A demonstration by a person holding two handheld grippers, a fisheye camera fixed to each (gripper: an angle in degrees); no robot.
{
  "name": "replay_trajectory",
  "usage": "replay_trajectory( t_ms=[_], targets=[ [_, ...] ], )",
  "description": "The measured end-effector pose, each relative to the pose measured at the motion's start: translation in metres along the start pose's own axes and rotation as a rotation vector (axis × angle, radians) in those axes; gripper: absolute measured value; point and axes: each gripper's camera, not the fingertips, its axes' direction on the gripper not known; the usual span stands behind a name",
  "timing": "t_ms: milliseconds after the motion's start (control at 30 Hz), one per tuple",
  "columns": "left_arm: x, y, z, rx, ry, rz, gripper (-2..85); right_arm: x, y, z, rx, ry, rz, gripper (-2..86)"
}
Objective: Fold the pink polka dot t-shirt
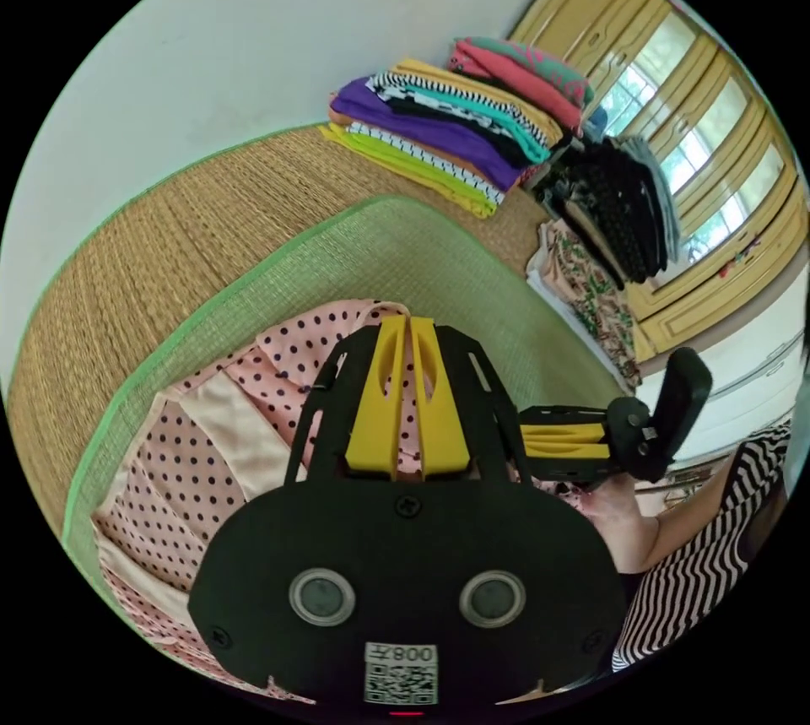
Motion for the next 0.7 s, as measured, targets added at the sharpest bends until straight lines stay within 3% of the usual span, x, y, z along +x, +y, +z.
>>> replay_trajectory(
  t_ms=[200, 467, 700],
  targets=[
    [-0.047, 0.041, -0.03, 0.093, 0.07, -0.164, 0.6, -0.013, 0.003, -0.003, -0.017, -0.07, -0.14, 0.4],
    [-0.085, 0.068, -0.028, 0.089, 0.126, -0.262, 0.6, 0.023, 0.012, -0.016, 0.065, 0.006, 0.073, 5.0],
    [-0.093, 0.068, -0.027, 0.072, 0.139, -0.236, 0.6, 0.02, -0.003, 0.012, -0.085, 0.022, 0.058, 5.0]
  ],
)
